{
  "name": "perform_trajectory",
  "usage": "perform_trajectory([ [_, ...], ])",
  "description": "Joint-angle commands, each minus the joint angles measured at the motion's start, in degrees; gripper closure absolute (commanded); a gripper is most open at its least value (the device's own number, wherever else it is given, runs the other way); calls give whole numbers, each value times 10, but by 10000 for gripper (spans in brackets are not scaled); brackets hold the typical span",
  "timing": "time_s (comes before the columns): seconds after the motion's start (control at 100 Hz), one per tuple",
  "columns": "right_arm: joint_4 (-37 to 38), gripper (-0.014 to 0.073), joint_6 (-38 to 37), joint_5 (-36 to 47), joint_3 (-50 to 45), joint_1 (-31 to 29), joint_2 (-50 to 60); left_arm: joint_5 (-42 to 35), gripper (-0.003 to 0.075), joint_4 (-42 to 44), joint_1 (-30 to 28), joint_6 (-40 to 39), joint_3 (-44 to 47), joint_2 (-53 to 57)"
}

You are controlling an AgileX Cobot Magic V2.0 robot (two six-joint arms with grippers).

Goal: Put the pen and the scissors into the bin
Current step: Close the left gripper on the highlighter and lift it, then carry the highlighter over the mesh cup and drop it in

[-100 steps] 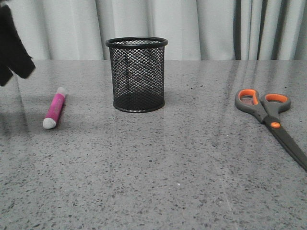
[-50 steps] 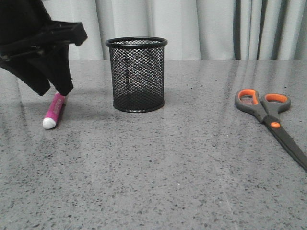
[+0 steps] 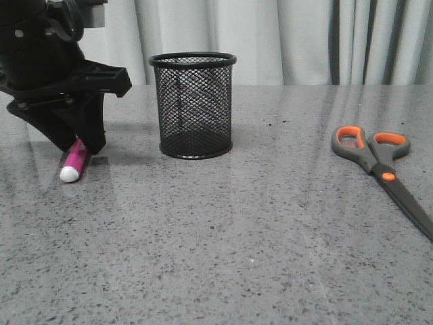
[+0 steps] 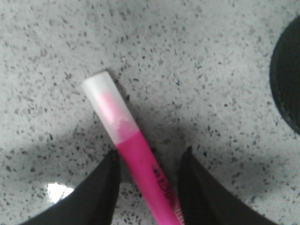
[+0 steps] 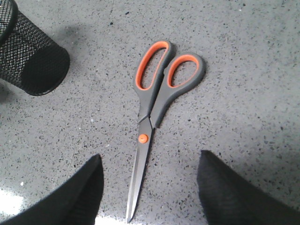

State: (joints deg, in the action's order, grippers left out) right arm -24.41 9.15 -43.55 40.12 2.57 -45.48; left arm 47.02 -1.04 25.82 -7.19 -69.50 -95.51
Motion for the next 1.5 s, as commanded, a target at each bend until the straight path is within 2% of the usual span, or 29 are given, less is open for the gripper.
perform_trajectory([
  [0.0,-12,199,7,26,22,-1,1,-18,449,-2,4,-7,-16,19],
  [0.08,-12,199,7,26,22,-1,1,-17,451,-1,4,-7,-16,19],
  [0.15,-12,199,7,26,22,-1,1,-15,484,-1,4,-7,-16,19],
  [0.39,-12,199,7,26,22,-1,1,-4,741,10,4,-7,-16,19],
  [0.68,-12,199,7,26,22,-1,1,-3,740,50,4,-6,-16,32],
  [0.87,-12,199,7,26,22,-1,1,-48,740,64,16,-6,-16,104],
  [1.13,-12,199,7,29,22,-1,1,-221,740,47,53,-6,-16,214],
  [1.49,-12,199,7,29,22,-1,1,-387,740,47,129,-5,-15,158],
])
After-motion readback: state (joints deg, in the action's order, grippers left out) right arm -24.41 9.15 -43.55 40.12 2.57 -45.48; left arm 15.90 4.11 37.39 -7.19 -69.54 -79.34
